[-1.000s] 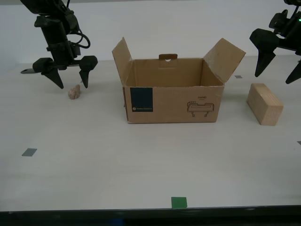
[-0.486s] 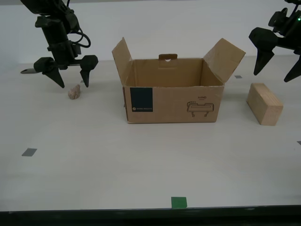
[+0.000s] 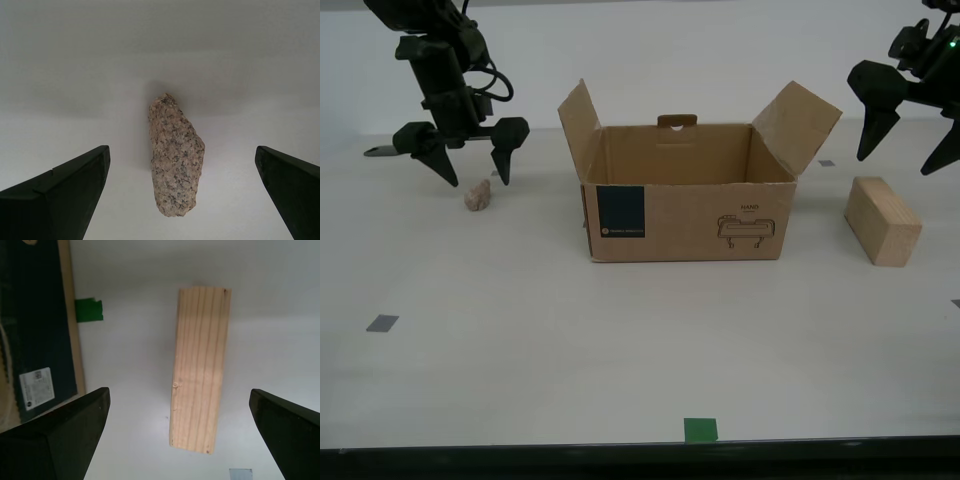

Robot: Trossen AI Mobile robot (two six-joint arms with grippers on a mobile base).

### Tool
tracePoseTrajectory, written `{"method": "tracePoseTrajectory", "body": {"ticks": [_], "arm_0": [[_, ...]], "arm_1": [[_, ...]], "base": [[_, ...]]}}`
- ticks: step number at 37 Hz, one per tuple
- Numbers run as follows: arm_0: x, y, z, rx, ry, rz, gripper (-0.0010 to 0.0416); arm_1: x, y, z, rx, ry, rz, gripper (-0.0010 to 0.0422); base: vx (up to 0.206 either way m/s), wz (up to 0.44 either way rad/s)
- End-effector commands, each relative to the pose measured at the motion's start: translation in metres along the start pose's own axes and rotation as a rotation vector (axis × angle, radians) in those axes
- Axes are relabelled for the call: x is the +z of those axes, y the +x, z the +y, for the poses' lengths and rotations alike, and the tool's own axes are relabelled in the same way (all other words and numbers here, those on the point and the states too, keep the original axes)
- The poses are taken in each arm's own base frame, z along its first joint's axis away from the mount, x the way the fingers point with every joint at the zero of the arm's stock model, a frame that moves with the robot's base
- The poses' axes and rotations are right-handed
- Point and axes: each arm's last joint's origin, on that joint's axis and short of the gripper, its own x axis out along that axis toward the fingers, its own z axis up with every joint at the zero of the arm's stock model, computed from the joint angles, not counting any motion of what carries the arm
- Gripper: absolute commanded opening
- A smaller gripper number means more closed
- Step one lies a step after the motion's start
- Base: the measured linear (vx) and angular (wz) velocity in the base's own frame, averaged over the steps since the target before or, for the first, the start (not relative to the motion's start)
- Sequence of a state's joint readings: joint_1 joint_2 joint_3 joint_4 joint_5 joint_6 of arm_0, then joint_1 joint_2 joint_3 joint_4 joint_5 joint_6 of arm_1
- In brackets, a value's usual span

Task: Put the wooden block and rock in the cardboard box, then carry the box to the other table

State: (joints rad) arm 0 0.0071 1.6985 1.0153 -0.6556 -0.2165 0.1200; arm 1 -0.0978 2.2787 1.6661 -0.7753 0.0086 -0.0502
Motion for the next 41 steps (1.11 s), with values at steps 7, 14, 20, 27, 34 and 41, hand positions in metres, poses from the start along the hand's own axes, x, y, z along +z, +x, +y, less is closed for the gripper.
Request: {"method": "tracePoseTrajectory", "body": {"ticks": [7,14,20,27,34,41], "arm_0": [[-0.005,0.031,-0.007,-0.01,-0.013,0.092,0.0389],[-0.006,0.035,-0.008,-0.007,-0.009,0.061,0.0389],[-0.006,0.039,-0.009,-0.008,-0.006,0.059,0.039],[-0.006,0.048,-0.011,-0.01,-0.001,0.078,0.0389],[-0.006,0.05,-0.011,-0.01,0.001,0.082,0.0389],[-0.006,0.05,-0.011,-0.01,0.001,0.08,0.039]], "arm_1": [[0.0,0.0,0.0,0.002,-0.002,0.0,0.0398],[0.001,0.0,0.0,0.014,-0.002,-0.009,0.0398],[0.001,0.001,0.002,0.072,-0.002,-0.017,0.0398],[-0.004,0.009,0.002,0.068,-0.002,-0.02,0.0398],[-0.012,0.021,0.002,0.052,-0.003,-0.027,0.0398],[-0.016,0.028,0.002,0.051,-0.003,-0.042,0.0398]], "base": [[0.0,0.0],[0.0,0.0],[0.0,0.0],[0.0,0.0],[0.0,0.0],[0.0,0.0]]}}
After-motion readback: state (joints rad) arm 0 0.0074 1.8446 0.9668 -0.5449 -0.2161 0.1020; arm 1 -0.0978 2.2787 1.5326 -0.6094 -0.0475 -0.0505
